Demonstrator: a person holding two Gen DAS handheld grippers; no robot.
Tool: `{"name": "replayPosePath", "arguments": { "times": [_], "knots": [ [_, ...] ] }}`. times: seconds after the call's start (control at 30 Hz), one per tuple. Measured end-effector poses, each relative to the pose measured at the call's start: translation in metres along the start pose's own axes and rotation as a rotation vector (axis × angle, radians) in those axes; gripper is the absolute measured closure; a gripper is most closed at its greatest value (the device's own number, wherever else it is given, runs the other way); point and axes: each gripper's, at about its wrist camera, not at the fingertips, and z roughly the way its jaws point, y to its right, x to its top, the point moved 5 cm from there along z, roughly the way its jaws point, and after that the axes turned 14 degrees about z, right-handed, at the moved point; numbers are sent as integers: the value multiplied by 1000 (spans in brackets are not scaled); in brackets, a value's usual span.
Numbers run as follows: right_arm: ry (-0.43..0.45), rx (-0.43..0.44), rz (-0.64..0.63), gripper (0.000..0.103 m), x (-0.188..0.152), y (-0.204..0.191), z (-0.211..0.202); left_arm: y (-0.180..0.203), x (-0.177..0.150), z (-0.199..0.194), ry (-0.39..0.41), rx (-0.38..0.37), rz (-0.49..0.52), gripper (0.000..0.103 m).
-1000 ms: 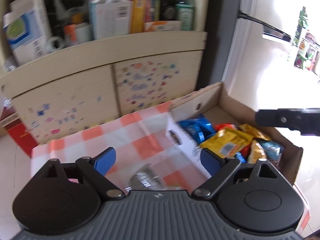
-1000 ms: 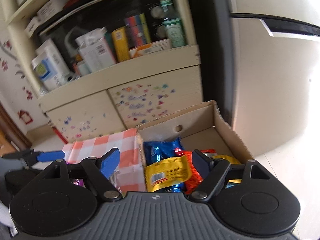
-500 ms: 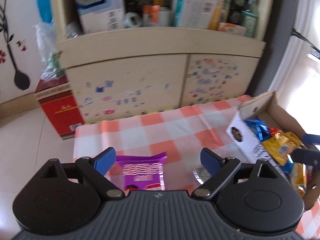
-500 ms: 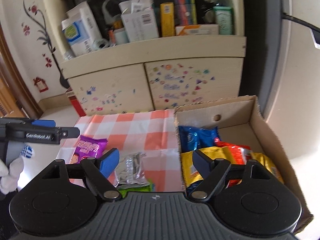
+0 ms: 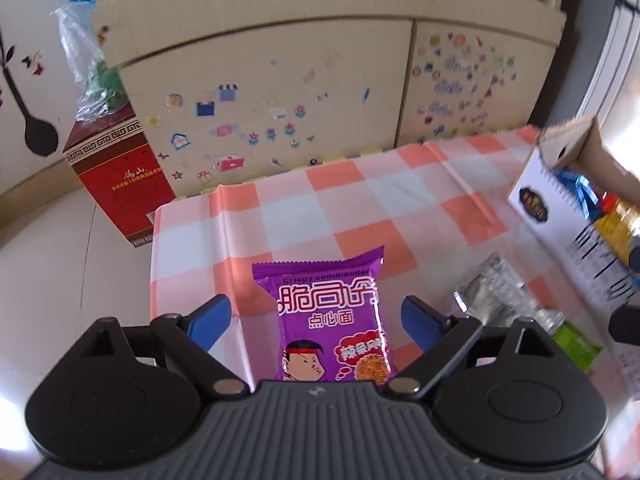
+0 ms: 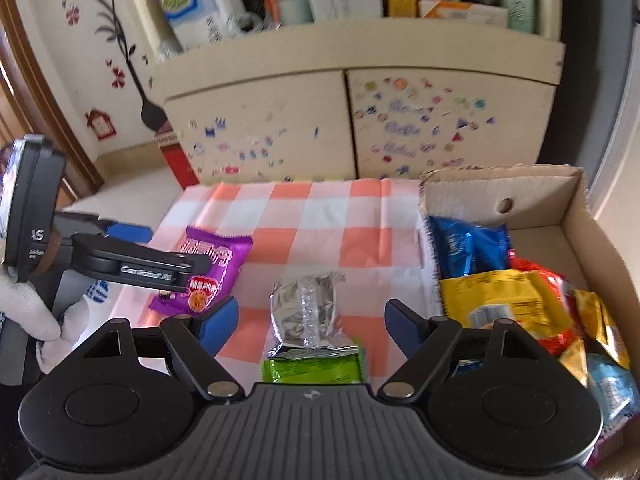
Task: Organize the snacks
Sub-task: 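Move both tools back over the table toward the purple packet, then grasp the purple cartoon packet with the left tool while the right tool grasps the silver foil packet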
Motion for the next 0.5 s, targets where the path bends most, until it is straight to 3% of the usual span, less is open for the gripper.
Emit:
{"name": "replayPosePath", "arguments": {
  "times": [0.5],
  "knots": [
    [-119,-89,-129,17,-11,-11,58,2,-8,37,-51,-36,66,11]
  ]
}}
